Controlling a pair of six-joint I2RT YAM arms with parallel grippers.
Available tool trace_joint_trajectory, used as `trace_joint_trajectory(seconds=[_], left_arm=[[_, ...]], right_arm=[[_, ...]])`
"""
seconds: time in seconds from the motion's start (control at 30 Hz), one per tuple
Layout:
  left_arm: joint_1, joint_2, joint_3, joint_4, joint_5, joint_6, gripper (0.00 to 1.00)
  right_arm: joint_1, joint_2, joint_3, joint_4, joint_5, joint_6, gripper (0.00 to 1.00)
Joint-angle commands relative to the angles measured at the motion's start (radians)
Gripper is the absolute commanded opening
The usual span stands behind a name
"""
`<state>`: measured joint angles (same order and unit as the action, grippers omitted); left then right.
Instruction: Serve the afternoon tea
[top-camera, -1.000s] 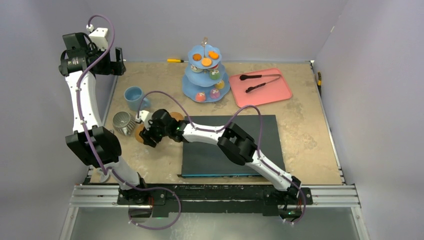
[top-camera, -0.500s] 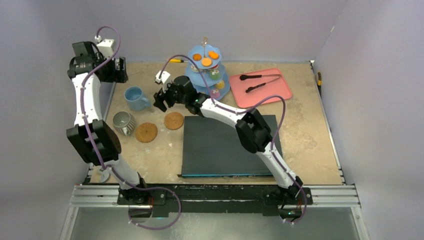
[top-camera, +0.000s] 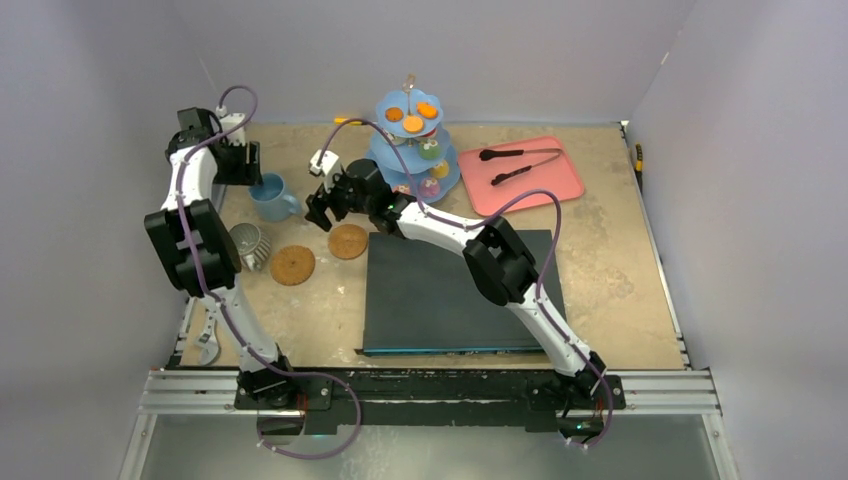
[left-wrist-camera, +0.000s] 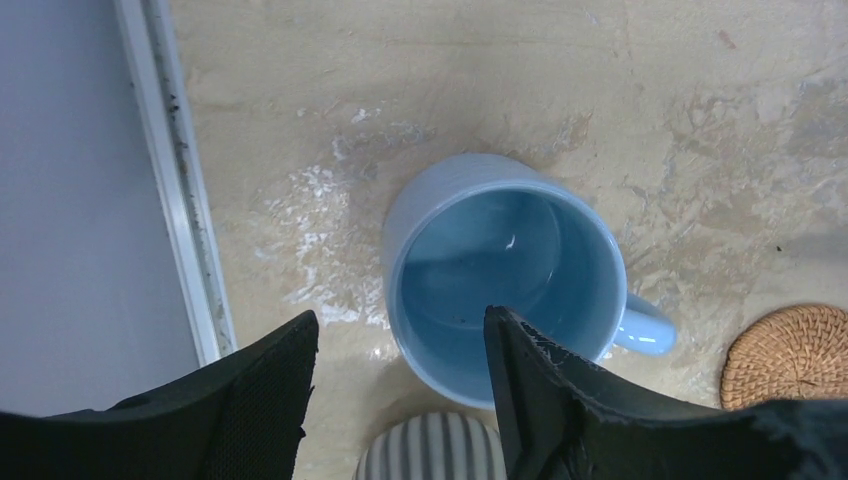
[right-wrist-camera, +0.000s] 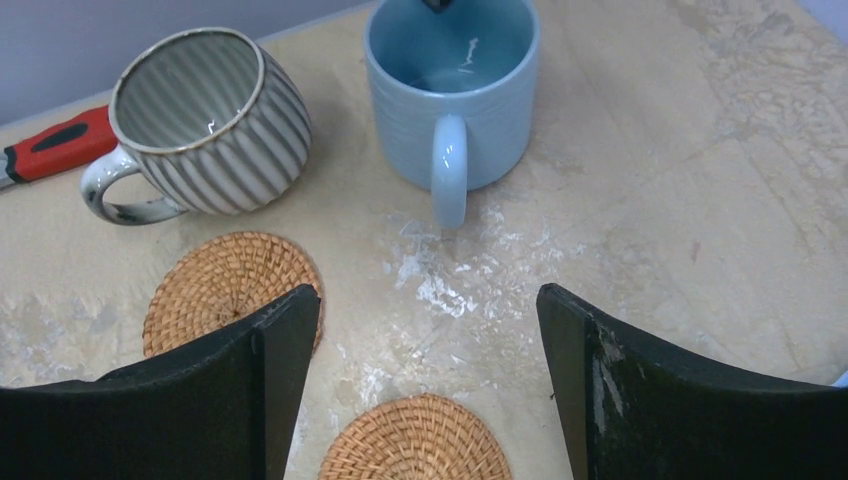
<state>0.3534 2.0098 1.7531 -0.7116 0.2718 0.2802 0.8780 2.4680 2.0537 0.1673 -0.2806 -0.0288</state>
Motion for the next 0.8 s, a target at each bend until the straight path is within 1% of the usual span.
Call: trace_joint_trajectory(seconds=[0.0, 0.1, 0.17, 0.27, 0.4, 0.43, 0.63, 0.77], left_arm=[[0.008, 0.038, 0.043, 0.051, 0.047, -0.014, 0.59], [0.007, 0.062, 0.033, 0.058, 0.053, -0.015, 0.53], [0.008, 0.07, 0.022, 0.072, 0.057, -0.016, 0.46], [0.005, 0.087, 0.014, 0.084, 0.077, -0.021, 0.33], [-0.012, 0.1, 0.009, 0.082, 0.093, -0.028, 0.1], [-0.016, 0.096, 0.003, 0.085, 0.094, -0.034, 0.07], [-0.04, 0.04, -0.082, 0.121, 0.111, -0.077, 0.02], [-0.071, 0.0, -0.136, 0.137, 0.111, -0.076, 0.01]], right_arm=[[0.003, -0.018, 0.011, 0.067, -0.014, -0.026, 0.85], [0.003, -0.014, 0.01, 0.069, -0.018, -0.034, 0.87], [0.003, -0.011, 0.011, 0.064, -0.023, -0.041, 0.88], [0.003, -0.009, 0.01, 0.061, -0.023, -0.045, 0.89], [0.003, -0.005, 0.013, 0.055, -0.014, -0.049, 0.9], [0.003, -0.004, 0.012, 0.054, -0.013, -0.05, 0.9], [0.003, 0.011, 0.028, 0.019, 0.01, -0.058, 0.9], [0.003, 0.038, 0.08, -0.04, 0.038, -0.075, 0.89]])
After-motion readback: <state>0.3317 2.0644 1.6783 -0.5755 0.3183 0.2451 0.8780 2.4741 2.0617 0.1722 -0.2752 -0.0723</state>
